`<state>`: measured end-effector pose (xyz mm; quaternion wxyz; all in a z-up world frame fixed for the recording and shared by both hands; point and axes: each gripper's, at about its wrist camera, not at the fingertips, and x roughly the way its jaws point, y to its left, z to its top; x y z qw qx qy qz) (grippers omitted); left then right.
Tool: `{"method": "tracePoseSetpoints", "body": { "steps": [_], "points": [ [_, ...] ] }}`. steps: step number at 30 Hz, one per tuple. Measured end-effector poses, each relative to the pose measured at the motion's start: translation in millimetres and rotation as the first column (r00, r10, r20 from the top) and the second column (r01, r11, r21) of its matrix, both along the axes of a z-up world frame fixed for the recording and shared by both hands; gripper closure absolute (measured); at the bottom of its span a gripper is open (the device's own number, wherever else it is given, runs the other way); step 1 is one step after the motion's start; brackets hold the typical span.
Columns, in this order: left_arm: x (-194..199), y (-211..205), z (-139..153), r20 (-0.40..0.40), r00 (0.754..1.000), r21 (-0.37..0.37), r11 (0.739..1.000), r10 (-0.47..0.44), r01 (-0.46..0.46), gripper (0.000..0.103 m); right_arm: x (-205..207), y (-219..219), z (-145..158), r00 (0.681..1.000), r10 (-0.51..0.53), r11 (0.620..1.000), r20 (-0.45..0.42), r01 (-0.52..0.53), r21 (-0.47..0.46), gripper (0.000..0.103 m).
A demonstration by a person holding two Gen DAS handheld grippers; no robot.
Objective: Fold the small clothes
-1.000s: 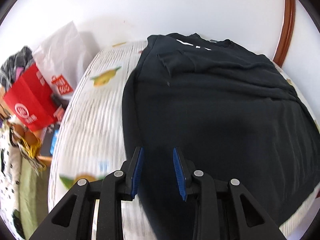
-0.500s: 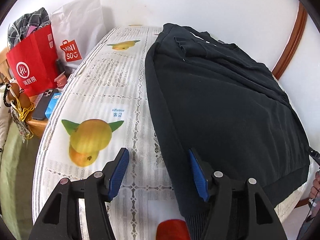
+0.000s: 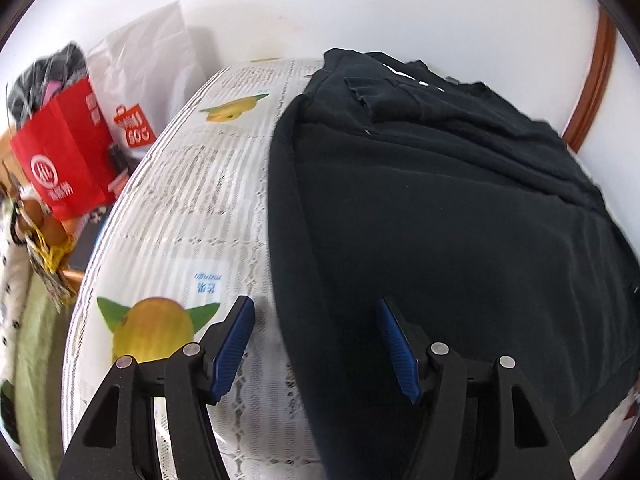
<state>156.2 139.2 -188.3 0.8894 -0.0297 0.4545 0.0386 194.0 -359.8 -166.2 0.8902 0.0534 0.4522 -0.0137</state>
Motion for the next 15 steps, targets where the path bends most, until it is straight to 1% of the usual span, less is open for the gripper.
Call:
{"method": "tracePoseSetpoints", "body": {
  "steps": [2,4,5,6,7,9,11,13,15],
  "points": [
    [-2.1,-2.7,0.7,0.000,1.000,-0.002,1.000,0.001,-0.001,0.048,-0.1,2.0,0.0,1.000,0.011,1.000,0.000,-0.011,-0.014,0.080],
    [-5.2,-4.9,1.7,-0.003,1.000,-0.003,1.000,-0.005,0.005,0.054,-3.4,1.0,0.2,1.000,0.014,1.000,0.000,-0.014,-0.002,0.080],
    [-6.8,-6.4,2.2,-0.004,1.000,-0.002,1.000,-0.012,0.012,0.061,-5.3,0.4,-0.1,1.000,0.017,1.000,0.005,-0.017,0.003,0.080],
    [-8.4,-8.6,2.8,-0.004,1.000,-0.004,1.000,-0.021,0.021,0.070,-6.7,0.5,-0.1,1.000,0.016,1.000,0.009,-0.016,0.001,0.083],
    [-9.9,-10.5,3.5,-0.004,1.000,-0.009,0.999,-0.030,0.030,0.076,-8.1,1.3,-0.3,1.000,0.018,1.000,0.014,-0.018,-0.005,0.087],
    [-13.2,-13.7,5.0,-0.007,1.000,-0.007,1.000,-0.030,0.030,0.094,-11.9,4.3,-0.1,0.999,0.034,0.999,0.023,-0.033,-0.022,0.095],
    [-17.7,-16.1,7.9,-0.006,1.000,0.024,0.999,-0.024,0.024,0.095,-17.9,7.8,1.3,0.998,0.049,0.996,0.034,-0.047,-0.070,0.097],
    [-23.8,-13.8,10.7,-0.007,1.000,0.010,1.000,-0.026,0.026,0.095,-25.4,6.1,2.6,0.998,0.055,0.994,0.044,-0.050,-0.101,0.097],
    [-34.2,-10.1,12.6,-0.007,0.999,-0.019,0.999,-0.032,0.032,0.095,-30.4,-1.9,2.9,0.999,0.032,0.996,0.040,-0.028,-0.081,0.097]
  ]
}}
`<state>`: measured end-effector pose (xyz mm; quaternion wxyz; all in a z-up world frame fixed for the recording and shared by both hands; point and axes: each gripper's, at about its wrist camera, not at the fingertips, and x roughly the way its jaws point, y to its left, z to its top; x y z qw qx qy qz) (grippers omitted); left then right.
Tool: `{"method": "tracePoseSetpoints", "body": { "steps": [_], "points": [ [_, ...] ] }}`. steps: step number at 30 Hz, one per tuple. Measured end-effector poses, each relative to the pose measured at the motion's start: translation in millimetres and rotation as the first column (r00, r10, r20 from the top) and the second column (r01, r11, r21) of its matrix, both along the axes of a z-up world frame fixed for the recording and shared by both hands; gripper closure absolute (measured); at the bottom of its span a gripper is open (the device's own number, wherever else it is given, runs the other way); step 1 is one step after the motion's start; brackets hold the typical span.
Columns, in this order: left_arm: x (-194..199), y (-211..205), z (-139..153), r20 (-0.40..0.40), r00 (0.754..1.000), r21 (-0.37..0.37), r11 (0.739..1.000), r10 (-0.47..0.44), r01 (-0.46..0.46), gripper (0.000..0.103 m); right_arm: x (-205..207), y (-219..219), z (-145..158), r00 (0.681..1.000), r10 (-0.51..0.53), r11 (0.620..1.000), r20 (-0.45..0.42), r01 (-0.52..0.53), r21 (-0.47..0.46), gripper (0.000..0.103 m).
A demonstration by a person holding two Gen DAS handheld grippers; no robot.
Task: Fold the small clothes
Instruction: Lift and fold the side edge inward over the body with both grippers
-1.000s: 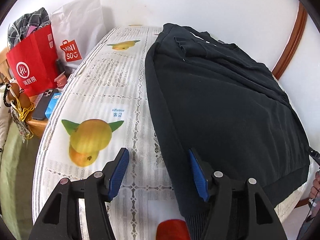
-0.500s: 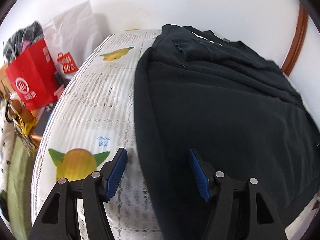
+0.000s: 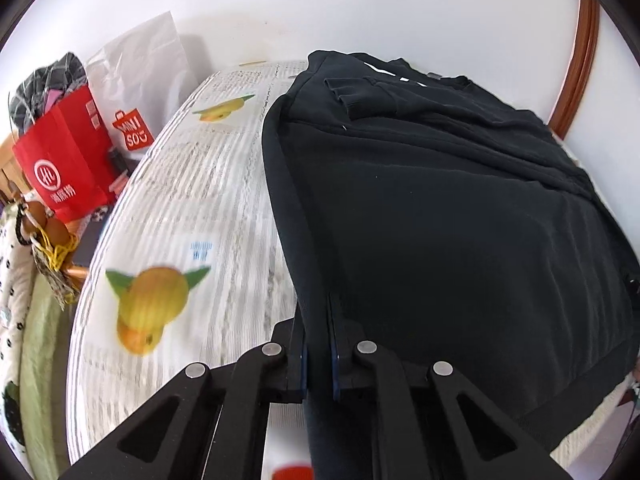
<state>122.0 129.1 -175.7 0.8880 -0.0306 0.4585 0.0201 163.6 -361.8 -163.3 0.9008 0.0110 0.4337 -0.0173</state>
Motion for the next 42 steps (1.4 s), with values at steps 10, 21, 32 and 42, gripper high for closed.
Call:
{"method": "tracePoseSetpoints", "body": {
  "steps": [10,21,32,42],
  "points": [
    [-52.2,-6.6,-1.7,-0.012,0.998,-0.012,0.998,-0.058,0.058,0.092,-41.4,-22.2,4.5,0.999,-0.020,0.997,-0.035,0.022,0.070,0.091],
    [-37.7,-27.2,1.1,-0.015,0.994,0.023,0.993,-0.113,0.113,0.073,-50.2,-0.6,2.9,1.000,-0.018,0.995,0.020,0.016,0.096,0.067],
    [-59.7,-5.1,53.4,0.058,0.987,-0.039,0.988,-0.148,0.151,0.095,-70.8,-15.8,47.9,0.993,0.027,0.968,0.112,-0.054,0.244,0.094],
    [-29.4,8.5,93.5,0.182,0.978,-0.079,0.990,-0.099,0.115,0.095,-55.9,-20.8,86.6,0.974,0.031,0.954,0.224,-0.096,0.285,0.094]
  ]
}}
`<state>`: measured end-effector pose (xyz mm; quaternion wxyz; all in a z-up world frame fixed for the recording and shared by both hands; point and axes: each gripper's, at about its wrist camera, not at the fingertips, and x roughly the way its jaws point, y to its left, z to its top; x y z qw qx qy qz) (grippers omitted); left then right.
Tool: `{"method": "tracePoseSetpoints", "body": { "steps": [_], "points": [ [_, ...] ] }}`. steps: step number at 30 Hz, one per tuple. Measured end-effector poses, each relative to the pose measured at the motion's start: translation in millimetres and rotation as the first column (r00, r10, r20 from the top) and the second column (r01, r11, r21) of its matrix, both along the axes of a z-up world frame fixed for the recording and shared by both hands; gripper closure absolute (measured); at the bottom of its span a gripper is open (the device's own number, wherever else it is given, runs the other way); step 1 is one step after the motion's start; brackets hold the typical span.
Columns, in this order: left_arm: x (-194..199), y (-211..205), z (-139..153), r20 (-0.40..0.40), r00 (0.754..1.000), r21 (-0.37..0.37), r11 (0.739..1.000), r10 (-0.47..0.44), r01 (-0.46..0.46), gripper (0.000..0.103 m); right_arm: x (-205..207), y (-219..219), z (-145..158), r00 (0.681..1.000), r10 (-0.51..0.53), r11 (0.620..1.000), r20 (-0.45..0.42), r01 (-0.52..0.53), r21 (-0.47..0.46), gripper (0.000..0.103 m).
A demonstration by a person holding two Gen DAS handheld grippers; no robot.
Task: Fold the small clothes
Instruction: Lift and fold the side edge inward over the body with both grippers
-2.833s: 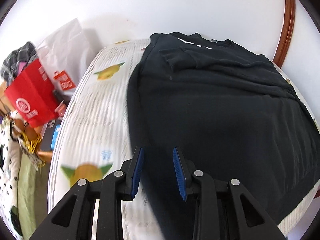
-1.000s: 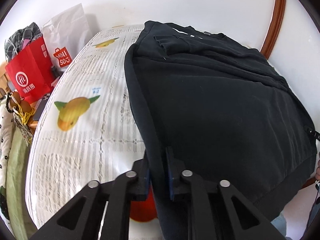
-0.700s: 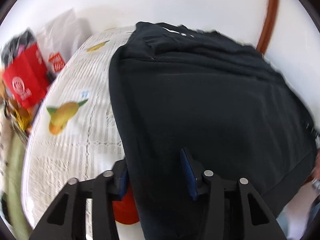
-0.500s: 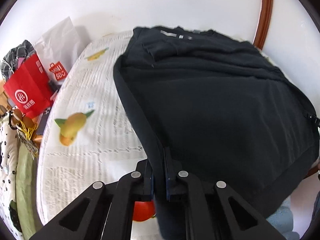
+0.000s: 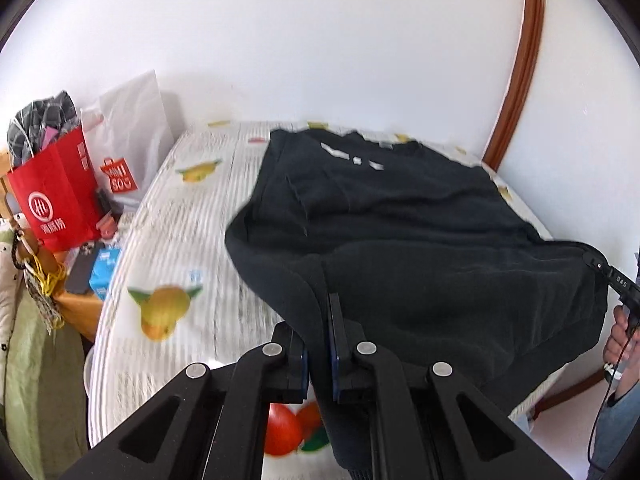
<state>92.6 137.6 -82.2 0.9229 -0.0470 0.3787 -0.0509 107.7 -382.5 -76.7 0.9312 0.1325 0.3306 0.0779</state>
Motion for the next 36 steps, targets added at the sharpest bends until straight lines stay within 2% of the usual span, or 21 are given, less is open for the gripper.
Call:
{"method": "tracePoseSetpoints", "body": {
  "steps": [9,15,18,22,29,36],
  "points": [
    [44.5,1.0,25.6,0.050,0.999,-0.028,0.999,0.023,-0.021,0.095,49.9,3.4,29.6,0.999,-0.016,0.999,0.039,0.015,0.029,0.094],
    [91.1,2.5,28.1,0.058,0.998,-0.056,0.998,0.041,-0.037,0.095,102.2,1.8,33.6,0.999,-0.035,0.997,0.028,0.033,0.075,0.094],
    [115.2,0.7,22.3,0.049,0.998,-0.053,0.998,0.044,-0.041,0.095,132.9,0.0,25.9,0.999,-0.053,0.993,-0.006,0.053,0.108,0.094],
    [147.1,-5.0,8.9,0.033,0.998,-0.007,0.999,0.054,-0.053,0.095,168.2,0.3,11.5,0.997,-0.067,0.987,-0.047,0.073,0.143,0.094],
    [187.2,-6.5,-20.3,-0.022,0.997,0.033,0.996,0.080,-0.079,0.095,216.3,11.0,-21.7,0.988,-0.084,0.991,-0.128,0.096,0.093,0.094],
    [209.7,-3.4,-50.4,-0.099,0.991,0.047,0.995,0.093,-0.089,0.093,241.0,13.0,-48.5,0.976,-0.094,0.995,-0.196,0.100,0.019,0.093]
  ]
}}
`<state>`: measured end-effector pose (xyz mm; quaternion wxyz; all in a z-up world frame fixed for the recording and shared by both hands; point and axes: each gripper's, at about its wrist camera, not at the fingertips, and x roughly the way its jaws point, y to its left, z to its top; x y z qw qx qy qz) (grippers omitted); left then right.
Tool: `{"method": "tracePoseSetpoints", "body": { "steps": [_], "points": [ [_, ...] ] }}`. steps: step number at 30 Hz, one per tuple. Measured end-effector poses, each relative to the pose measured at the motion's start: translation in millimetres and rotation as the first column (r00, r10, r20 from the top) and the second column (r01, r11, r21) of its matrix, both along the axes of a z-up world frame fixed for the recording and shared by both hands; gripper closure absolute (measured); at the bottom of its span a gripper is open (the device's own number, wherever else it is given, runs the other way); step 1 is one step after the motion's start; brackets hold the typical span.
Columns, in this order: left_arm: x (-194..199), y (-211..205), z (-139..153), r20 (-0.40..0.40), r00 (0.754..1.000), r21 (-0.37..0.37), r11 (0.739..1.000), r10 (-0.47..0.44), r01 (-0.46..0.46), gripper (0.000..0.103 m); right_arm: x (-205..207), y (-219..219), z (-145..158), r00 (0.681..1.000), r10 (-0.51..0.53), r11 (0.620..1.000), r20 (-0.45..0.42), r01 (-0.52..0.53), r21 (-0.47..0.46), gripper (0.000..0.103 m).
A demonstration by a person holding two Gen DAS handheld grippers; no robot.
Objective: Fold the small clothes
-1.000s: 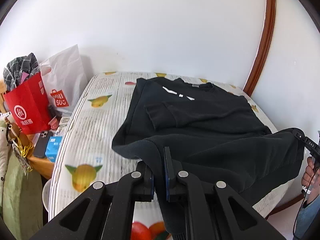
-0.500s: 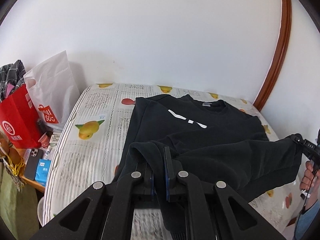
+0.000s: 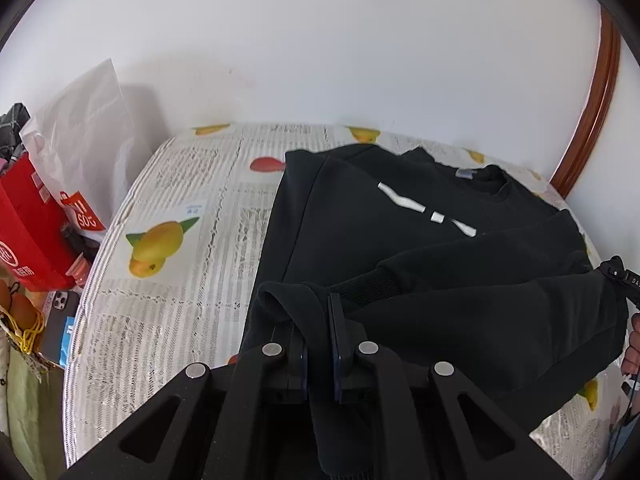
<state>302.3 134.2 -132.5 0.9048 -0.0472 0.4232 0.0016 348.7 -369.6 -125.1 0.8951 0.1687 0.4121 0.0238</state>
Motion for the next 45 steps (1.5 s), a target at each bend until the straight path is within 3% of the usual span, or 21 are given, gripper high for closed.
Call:
{"method": "tracePoseSetpoints", "body": {
  "steps": [5,8,11,15,18,22,26,33,35,36,37,38,39,42,45],
  "points": [
    [1.3,0.7,-9.5,-0.018,1.000,0.001,1.000,-0.007,0.007,0.092,6.0,9.0,-16.0,0.998,0.009,0.994,-0.061,-0.016,-0.108,0.090],
    [-3.7,1.9,-7.4,-0.022,1.000,-0.005,1.000,-0.018,0.018,0.089,-2.3,10.6,-10.3,0.998,0.023,0.989,-0.061,-0.031,-0.146,0.080],
    [-17.8,7.6,0.4,-0.014,0.999,-0.026,0.999,-0.035,0.034,0.075,-20.7,11.3,1.3,0.995,0.067,0.982,-0.071,-0.079,-0.169,0.068],
    [-38.9,20.5,8.9,0.007,1.000,-0.035,0.999,-0.030,0.030,0.066,-60.7,7.1,24.0,0.991,0.130,0.972,-0.006,-0.129,-0.196,0.066],
    [-53.2,31.9,9.7,0.014,1.000,-0.037,0.999,-0.024,0.025,0.056,-87.1,-8.6,37.8,0.994,0.088,0.970,0.058,-0.072,-0.231,0.065],
    [-64.7,45.0,2.8,-0.005,1.000,-0.035,0.999,0.005,-0.005,0.055,-96.7,-39.4,34.8,0.999,-0.024,0.988,0.049,0.031,-0.154,0.065],
    [-72.9,55.2,-7.7,-0.030,0.999,-0.053,0.998,0.019,-0.020,0.054,-87.6,-49.7,13.4,0.999,-0.039,0.992,-0.015,0.037,-0.120,0.065],
    [-60.4,55.1,-24.3,-0.072,0.997,-0.117,0.993,0.004,-0.012,0.054,-71.8,-53.9,-19.4,0.994,-0.064,0.998,-0.088,0.065,0.008,0.065],
    [-54.6,52.4,-30.2,-0.093,0.996,-0.138,0.990,-0.007,-0.005,0.055,-69.5,-52.5,-22.8,0.991,-0.086,0.996,-0.098,0.089,0.022,0.069],
    [-53.6,51.0,-32.2,-0.096,0.995,-0.139,0.990,-0.007,-0.007,0.058,-69.9,-51.5,-22.8,0.992,-0.087,0.996,-0.092,0.090,0.026,0.077],
    [-53.7,49.4,-33.0,-0.091,0.996,-0.133,0.991,-0.008,-0.004,0.062,-70.1,-50.0,-22.3,0.993,-0.082,0.996,-0.086,0.084,0.025,0.087],
    [-54.7,46.7,-33.5,-0.083,0.996,-0.125,0.992,-0.019,0.008,0.075,-71.1,-46.0,-21.3,0.993,-0.080,0.997,-0.082,0.080,0.000,0.089],
    [-56.0,45.4,-33.5,-0.080,0.996,-0.124,0.992,-0.025,0.015,0.080,-72.3,-42.1,-19.8,0.994,-0.078,0.997,-0.076,0.076,-0.033,0.093],
    [-63.5,42.2,-29.8,-0.072,0.997,-0.100,0.995,-0.021,0.013,0.085,-77.7,-34.6,-14.2,0.995,-0.069,0.994,-0.072,0.062,-0.095,0.095],
    [-74.0,39.5,-27.1,-0.073,0.997,-0.085,0.996,-0.019,0.013,0.085,-85.8,-35.4,-10.7,0.995,-0.068,0.993,-0.073,0.061,-0.098,0.095]
  ]
}}
